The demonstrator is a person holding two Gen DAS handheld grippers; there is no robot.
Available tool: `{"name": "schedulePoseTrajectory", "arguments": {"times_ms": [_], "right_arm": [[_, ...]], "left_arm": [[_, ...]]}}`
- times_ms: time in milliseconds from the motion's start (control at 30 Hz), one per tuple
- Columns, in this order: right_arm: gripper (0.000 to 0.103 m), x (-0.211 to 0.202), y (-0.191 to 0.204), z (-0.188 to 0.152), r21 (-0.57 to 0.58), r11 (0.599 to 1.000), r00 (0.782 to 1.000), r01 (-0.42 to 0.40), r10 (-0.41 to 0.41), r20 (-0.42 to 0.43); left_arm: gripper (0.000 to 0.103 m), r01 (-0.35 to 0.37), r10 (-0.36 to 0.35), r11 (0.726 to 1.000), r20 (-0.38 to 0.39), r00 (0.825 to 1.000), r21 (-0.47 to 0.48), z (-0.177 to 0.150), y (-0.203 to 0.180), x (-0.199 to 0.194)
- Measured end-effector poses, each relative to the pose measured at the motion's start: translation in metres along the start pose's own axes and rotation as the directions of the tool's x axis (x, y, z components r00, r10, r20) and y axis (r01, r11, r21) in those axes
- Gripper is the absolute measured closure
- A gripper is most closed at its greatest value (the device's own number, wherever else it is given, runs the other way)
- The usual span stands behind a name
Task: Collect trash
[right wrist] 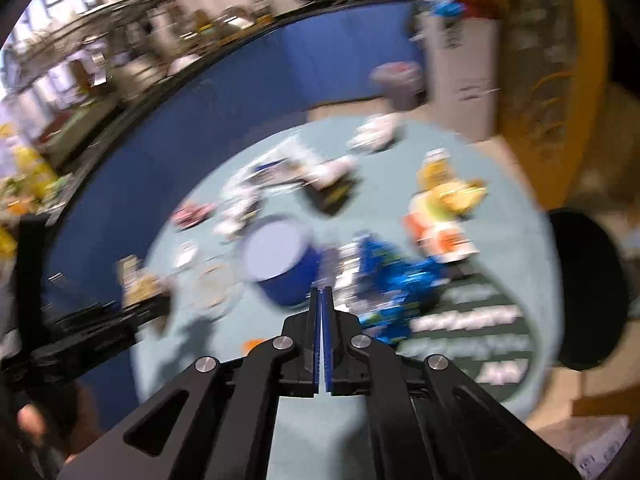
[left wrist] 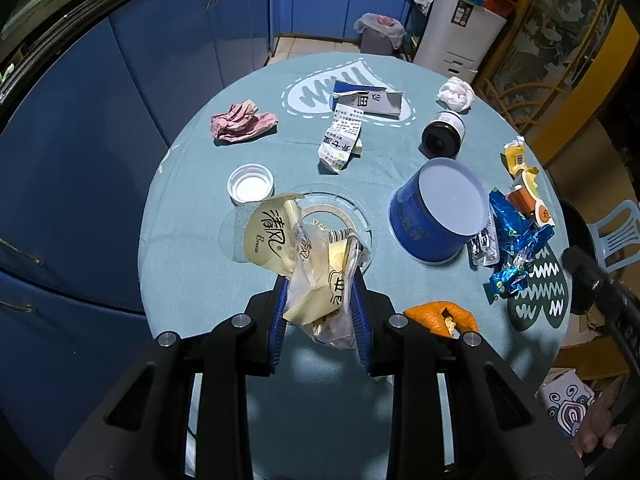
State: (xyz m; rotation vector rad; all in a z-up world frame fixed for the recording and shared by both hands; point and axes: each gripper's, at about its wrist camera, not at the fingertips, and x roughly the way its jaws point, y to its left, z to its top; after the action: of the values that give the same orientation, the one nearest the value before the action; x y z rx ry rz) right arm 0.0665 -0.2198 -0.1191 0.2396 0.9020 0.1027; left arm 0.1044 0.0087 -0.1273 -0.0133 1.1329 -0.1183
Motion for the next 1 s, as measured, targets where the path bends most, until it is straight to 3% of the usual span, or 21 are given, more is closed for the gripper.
{"name": "schedulePoseTrajectory", "arguments": {"times_ms": [100,200,300,500,600,767,867,933,1000], "right_arm": [[0.102,-0.005,0.011,0.001,-0.083,0.997,1.0,0.007,-0.005,0.025],[0.1,-0.012,0.013,0.003,-0.083,0.996,0.997,0.022,-0.015,0.078],[0.1,-0.008,0.008,0.006,-0.072,0.997,0.998,0.036,-0.033,0.054],[0.1,-0.005,0.007,0.004,-0.062,0.998,0.999,-0.011,0.013,0.043],[0.102,-0.006,0.004,0.004,-0.033,0.994,0.994,-0.103,0.104,0.041],[0.102,-0.007,0.018,0.001,-0.115,0.99,0.995,-0.087,0.091,0.033],[0.1,-0.007,0.009,0.003,-0.061,0.997,0.996,-0.052,0.056,0.073],[0.1,-0.003,0.003,0.007,-0.042,0.999,0.999,-0.009,0.011,0.05],[0.1,0.001,-0.001,0.009,-0.031,0.999,0.999,-0.039,0.04,0.02]], "left_arm": [[0.073,-0.002,0.002,1.0,0.002,1.0,-0.004,0.0,0.001,-0.001],[0.072,-0.001,0.001,1.0,0.001,1.0,-0.001,0.001,0.0,-0.001],[0.072,0.0,0.0,1.0,0.001,1.0,-0.004,0.001,0.001,-0.001],[0.072,0.002,-0.002,1.0,-0.002,1.0,-0.002,0.001,0.001,0.0],[0.072,0.0,0.0,1.0,0.0,1.0,-0.002,0.001,0.0,0.0],[0.072,0.0,0.0,1.0,0.001,1.0,0.001,0.001,0.0,-0.001],[0.071,-0.001,0.001,1.0,0.001,1.0,0.0,0.001,0.0,-0.001],[0.071,-0.002,0.002,1.0,0.002,1.0,-0.002,0.001,0.001,-0.001],[0.07,-0.002,0.002,1.0,0.001,1.0,-0.003,0.002,0.001,0.0]]}}
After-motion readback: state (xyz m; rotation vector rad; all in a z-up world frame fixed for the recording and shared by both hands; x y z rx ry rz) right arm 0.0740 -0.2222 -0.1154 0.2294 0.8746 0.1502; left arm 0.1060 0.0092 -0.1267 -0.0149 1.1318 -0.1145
